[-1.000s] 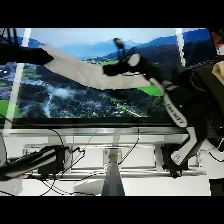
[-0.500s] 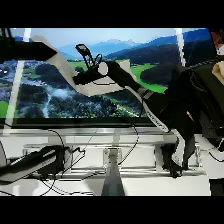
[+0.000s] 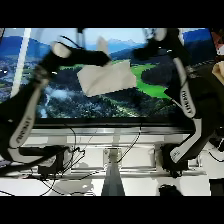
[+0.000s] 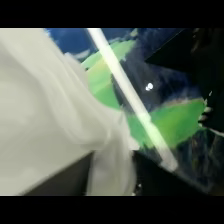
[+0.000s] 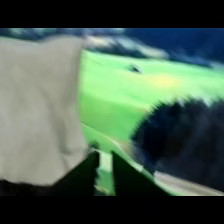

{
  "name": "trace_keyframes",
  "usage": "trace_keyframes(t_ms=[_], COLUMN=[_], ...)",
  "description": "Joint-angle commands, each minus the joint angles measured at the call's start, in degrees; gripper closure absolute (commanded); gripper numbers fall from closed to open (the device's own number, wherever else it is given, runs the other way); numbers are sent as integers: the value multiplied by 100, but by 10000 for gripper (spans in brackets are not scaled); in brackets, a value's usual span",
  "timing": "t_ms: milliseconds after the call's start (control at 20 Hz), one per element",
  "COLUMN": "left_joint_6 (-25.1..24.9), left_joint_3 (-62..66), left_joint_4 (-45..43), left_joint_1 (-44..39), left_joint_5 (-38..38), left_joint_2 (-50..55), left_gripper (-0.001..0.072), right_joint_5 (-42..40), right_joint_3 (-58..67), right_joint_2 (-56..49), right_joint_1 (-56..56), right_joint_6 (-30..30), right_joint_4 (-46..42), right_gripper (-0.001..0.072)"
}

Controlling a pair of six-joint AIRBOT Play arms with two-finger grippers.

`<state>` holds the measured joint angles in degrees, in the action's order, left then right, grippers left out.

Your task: Fold the clothes and pants, and hang the long-sleeved shirts on hangers.

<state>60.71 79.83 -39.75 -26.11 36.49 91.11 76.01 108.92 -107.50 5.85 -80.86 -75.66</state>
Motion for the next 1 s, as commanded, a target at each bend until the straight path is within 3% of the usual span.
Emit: trace_keyframes(t_ms=[0, 150, 250, 350, 550, 800, 850, 950], left_joint_6=[-7, -7, -4, -7, -4, 33, 190, 529], left_joint_3=[0, 0, 0, 0, 0, 0, 0, 0], left_joint_4=[35, -236, -358, -647, -1930, -3517, -3884, -4435], left_joint_1=[-944, -894, -647, -328, 361, 1233, 1379, 1661], left_joint_5=[-1836, -1611, -1126, -518, 710, 1589, 1674, 1847], left_joint_2=[518, 494, 457, 415, 376, 46, -81, -380], left_gripper=[77, 78, 78, 77, 78, 77, 77, 77], right_joint_5=[671, 627, 476, 210, -339, -946, -975, -979], right_joint_3=[-243, -671, -966, -1185, -1202, -1141, -1071, -831], right_joint_2=[2, -160, -341, -597, -1185, -1344, -1344, -1333], right_joint_1=[-1200, -1554, -1523, -1353, -568, 568, 721, 925], right_joint_6=[251, 254, 295, 468, 728, 752, 758, 964], right_joint_4=[927, 1628, 2090, 2780, 3923, 4103, 4079, 4013], right_gripper=[181, 156, 86, 85, 86, 93, 155, 557])
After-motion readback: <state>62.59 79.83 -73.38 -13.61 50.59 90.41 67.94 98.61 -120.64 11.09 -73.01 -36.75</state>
